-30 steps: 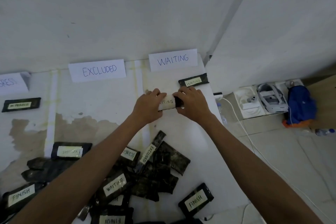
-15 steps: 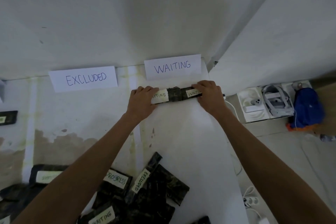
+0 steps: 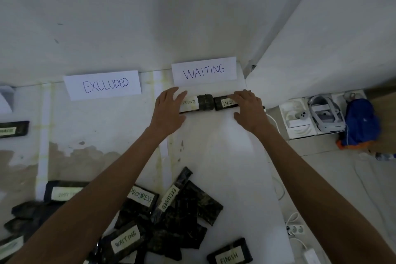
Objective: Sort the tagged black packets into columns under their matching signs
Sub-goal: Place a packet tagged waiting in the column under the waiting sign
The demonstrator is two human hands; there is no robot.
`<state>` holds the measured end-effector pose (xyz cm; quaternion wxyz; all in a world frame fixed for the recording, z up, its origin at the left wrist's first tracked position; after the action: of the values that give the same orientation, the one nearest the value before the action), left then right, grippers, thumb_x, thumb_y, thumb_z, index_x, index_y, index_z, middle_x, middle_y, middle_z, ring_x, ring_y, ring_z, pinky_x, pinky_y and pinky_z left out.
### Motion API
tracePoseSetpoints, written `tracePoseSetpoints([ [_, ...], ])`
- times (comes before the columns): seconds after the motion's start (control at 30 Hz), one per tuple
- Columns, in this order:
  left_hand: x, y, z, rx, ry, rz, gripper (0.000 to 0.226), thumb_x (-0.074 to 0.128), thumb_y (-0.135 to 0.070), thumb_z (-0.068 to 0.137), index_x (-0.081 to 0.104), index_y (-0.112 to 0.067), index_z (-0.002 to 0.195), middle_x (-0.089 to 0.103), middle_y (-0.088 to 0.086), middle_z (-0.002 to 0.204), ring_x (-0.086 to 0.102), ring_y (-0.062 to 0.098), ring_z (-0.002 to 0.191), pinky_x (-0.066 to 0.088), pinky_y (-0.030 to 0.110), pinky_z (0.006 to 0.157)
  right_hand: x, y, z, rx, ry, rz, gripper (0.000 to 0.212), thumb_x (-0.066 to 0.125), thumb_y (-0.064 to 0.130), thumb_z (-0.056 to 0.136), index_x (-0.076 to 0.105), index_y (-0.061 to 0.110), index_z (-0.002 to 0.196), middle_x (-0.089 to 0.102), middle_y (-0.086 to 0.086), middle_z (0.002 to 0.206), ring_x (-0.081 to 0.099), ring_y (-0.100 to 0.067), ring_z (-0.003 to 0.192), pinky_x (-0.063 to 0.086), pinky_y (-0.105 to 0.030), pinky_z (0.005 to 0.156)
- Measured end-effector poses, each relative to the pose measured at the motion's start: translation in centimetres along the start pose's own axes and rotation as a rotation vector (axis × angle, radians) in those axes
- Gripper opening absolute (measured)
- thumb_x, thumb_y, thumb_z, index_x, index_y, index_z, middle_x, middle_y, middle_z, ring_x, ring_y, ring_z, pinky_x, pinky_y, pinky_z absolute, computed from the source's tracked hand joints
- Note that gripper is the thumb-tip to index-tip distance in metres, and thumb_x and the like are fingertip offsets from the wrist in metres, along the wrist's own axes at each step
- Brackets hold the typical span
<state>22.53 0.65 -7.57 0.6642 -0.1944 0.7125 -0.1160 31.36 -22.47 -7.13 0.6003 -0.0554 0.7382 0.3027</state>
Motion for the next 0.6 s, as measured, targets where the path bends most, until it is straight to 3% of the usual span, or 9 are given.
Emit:
tracePoseSetpoints([
  [0.17, 0.2, -1.8, -6.5, -0.032, 0.014, -0.060, 0.062, 0.066, -0.021, 0.080, 0.041, -0.013, 0.136, 0.033, 0.018, 0.142, 0.029, 0.037, 0.129, 0.024, 0.046, 0.105, 0.8, 3.2, -4.5, -0.074, 0.026, 0.087, 0.048, 0.064, -0.002, 0.075, 0.059, 0.012, 0.121, 0.058, -0.012, 0.125, 0.051, -0.031, 0.115, 0.039, -0.040, 0.093],
  [0.37, 1.9, -2.1, -16.0, -0.122, 0.048, -0.070, 0.047, 0.067, -0.021, 0.077, 0.055, -0.013, 0.122, 0.052, 0.016, 0.115, 0.046, 0.037, 0.106, 0.040, 0.043, 0.085, 4.9, 7.4, -10.7, -0.201, 0.261, 0.172, 0.041, 0.059, 0.000, 0.080, 0.062, 0.018, 0.117, 0.059, -0.006, 0.122, 0.055, -0.027, 0.110, 0.045, -0.043, 0.092],
  [0.5, 3.5, -1.6, -20.3, -0.186, 0.131, -0.083, 0.047, 0.064, -0.024, 0.078, 0.054, -0.012, 0.123, 0.057, 0.013, 0.109, 0.051, 0.034, 0.101, 0.044, 0.043, 0.081, 7.0, 11.0, -12.8, -0.332, 0.333, 0.096, 0.046, 0.058, 0.000, 0.081, 0.059, 0.017, 0.124, 0.054, -0.008, 0.130, 0.051, -0.028, 0.112, 0.044, -0.040, 0.087],
  [0.6, 4.2, -1.6, -21.4, -0.194, 0.175, -0.108, 0.047, 0.063, -0.024, 0.079, 0.052, -0.010, 0.122, 0.058, 0.013, 0.106, 0.054, 0.033, 0.097, 0.047, 0.040, 0.078, 8.1, 12.7, -13.1, -0.310, 0.336, 0.188, 0.046, 0.058, -0.007, 0.078, 0.060, 0.009, 0.121, 0.055, -0.014, 0.122, 0.054, -0.031, 0.106, 0.049, -0.041, 0.085],
])
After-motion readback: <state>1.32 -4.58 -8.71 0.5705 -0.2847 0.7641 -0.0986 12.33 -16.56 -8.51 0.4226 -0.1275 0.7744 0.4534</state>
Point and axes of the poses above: each hand's wrist, its own z-axis towards the middle knuckle, its own x-axis out of the palm, y = z × x, the point moved 3 cm from there along z, towards the middle knuckle
